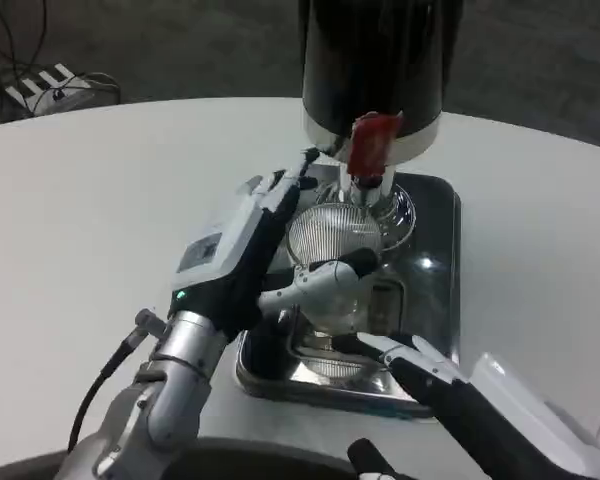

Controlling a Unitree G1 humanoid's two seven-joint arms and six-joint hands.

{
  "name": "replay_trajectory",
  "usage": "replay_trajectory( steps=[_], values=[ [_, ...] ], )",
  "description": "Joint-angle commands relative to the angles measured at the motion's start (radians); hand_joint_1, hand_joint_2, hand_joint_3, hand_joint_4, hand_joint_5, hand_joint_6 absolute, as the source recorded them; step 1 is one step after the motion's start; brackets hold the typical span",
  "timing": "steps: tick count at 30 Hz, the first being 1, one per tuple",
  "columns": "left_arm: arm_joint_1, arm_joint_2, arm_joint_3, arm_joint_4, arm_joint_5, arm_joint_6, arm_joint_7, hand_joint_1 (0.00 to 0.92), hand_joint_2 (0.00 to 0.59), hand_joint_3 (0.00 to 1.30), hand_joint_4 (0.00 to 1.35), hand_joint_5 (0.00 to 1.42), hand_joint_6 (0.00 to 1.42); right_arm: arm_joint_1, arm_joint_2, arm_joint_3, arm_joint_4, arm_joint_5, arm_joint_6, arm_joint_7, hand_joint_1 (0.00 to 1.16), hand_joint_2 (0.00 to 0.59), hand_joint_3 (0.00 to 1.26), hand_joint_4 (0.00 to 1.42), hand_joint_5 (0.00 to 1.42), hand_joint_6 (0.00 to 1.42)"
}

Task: Grasp the cup under the faucet to collect the drink, then remove the cup.

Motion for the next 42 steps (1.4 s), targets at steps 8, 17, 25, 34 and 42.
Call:
replay_trajectory(
  steps=[8,17,25,34,42],
  values=[
    [0.008,0.011,0.020,0.000,-0.076,-0.021,-0.057,0.000,0.000,0.00,0.00,0.00,0.00,0.003,-0.005,0.005,-0.014,0.013,0.014,-0.003,0.77,0.522,0.15,0.09,0.00,0.00],
    [0.043,-0.001,0.046,-0.004,-0.144,-0.036,-0.104,0.000,0.010,0.00,0.00,0.00,0.00,0.007,-0.006,0.002,-0.015,0.011,0.011,-0.002,0.77,0.522,0.15,0.10,0.00,0.00],
    [0.060,-0.012,0.069,0.026,-0.210,-0.056,-0.150,0.000,0.024,0.00,0.00,0.00,0.00,0.007,-0.005,0.007,-0.015,0.013,0.011,-0.002,0.78,0.522,0.16,0.10,0.00,0.00],
    [0.060,-0.016,0.060,0.030,-0.198,-0.046,-0.186,0.000,0.029,0.00,0.00,0.00,0.00,0.016,-0.002,0.001,-0.015,0.017,0.001,-0.004,0.78,0.522,0.16,0.10,0.00,0.00],
    [0.077,-0.016,0.068,0.001,-0.193,-0.042,-0.183,0.000,0.035,0.00,0.00,0.00,0.00,0.029,0.002,-0.001,-0.015,0.020,-0.013,-0.007,0.78,0.522,0.16,0.11,0.00,0.00]
  ],
)
